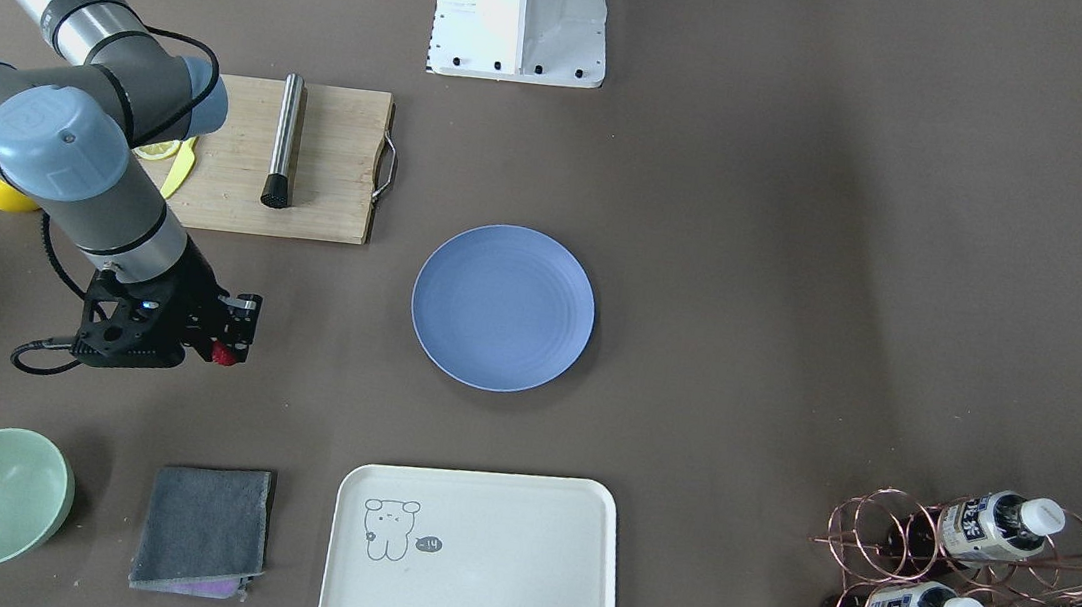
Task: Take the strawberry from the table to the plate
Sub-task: 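Carry the strawberry with the right gripper over the blue plate, then lower the strawberry onto the plate and open the right gripper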
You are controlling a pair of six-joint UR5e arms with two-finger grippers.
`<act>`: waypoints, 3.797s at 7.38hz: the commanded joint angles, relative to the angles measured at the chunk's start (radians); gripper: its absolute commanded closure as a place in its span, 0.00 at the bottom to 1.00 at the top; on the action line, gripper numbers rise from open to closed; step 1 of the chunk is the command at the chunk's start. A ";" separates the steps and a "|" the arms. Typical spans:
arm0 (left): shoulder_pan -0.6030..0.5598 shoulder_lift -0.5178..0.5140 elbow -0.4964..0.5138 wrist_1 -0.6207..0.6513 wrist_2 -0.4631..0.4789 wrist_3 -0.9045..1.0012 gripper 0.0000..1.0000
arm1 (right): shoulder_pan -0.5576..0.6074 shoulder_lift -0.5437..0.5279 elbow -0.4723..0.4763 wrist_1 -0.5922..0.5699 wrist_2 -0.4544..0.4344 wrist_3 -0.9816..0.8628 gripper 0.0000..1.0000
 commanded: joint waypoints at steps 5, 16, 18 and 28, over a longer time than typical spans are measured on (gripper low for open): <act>-0.018 0.040 -0.016 0.030 0.086 0.002 0.02 | -0.318 0.255 0.007 -0.208 -0.233 0.377 1.00; -0.029 0.086 -0.053 0.025 0.086 0.004 0.02 | -0.383 0.286 -0.066 -0.199 -0.343 0.411 1.00; -0.029 0.085 -0.053 0.024 0.086 0.004 0.02 | -0.379 0.301 -0.071 -0.201 -0.344 0.412 1.00; -0.029 0.083 -0.051 0.025 0.086 0.004 0.02 | -0.345 0.358 -0.175 -0.150 -0.336 0.373 0.00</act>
